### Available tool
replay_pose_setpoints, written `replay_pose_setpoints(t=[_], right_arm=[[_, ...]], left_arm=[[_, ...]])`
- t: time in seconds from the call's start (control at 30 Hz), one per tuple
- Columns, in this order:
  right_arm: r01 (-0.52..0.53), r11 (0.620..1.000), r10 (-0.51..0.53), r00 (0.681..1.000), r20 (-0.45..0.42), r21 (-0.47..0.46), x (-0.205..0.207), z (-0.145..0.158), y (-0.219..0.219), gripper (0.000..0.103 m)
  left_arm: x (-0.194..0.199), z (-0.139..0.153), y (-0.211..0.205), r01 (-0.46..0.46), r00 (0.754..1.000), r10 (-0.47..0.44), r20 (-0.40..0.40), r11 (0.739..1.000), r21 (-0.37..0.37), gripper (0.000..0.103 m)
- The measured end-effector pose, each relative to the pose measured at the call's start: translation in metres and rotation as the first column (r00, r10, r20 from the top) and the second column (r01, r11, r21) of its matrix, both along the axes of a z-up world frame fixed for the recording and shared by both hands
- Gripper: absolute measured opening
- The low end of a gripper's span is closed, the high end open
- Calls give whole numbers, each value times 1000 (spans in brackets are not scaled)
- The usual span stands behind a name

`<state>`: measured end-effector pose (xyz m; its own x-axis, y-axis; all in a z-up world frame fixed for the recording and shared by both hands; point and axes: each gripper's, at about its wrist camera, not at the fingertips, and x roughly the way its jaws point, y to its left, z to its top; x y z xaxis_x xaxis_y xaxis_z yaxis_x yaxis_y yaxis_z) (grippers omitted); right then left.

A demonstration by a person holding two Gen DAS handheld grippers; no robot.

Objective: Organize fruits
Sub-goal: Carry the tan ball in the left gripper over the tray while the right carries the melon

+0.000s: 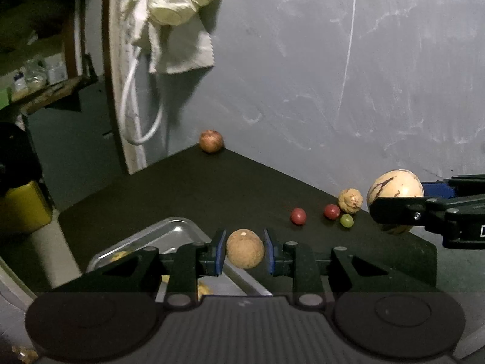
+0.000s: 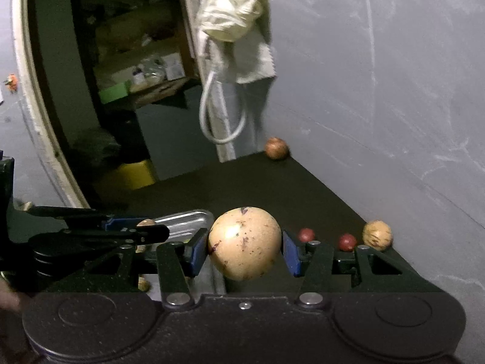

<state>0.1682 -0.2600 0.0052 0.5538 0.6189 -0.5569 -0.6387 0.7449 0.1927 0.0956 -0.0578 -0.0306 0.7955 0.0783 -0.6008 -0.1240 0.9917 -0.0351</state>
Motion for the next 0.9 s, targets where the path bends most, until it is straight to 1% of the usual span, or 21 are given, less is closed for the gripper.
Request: replay_pose_setpoints(t=[0.27, 0.53, 0.7, 0.9], right_arm=[[-87, 996, 86, 995, 42, 21, -23, 19, 18, 53], [-174, 985, 173, 983, 59, 17, -39, 27, 38, 53], [-222, 975, 222, 974, 48, -2, -44, 22, 54, 53], [-253, 967, 253, 967, 2, -42, -47, 1, 67, 53]], left_arm=[[-31, 17, 13, -79, 996, 78, 42, 997, 14, 28], [-54, 18, 26, -146, 988, 146, 55, 989, 9, 28], [-74, 7, 36, -189, 981, 189, 40, 982, -9, 28], [-92, -22, 46, -223, 974, 222, -31, 974, -47, 28]])
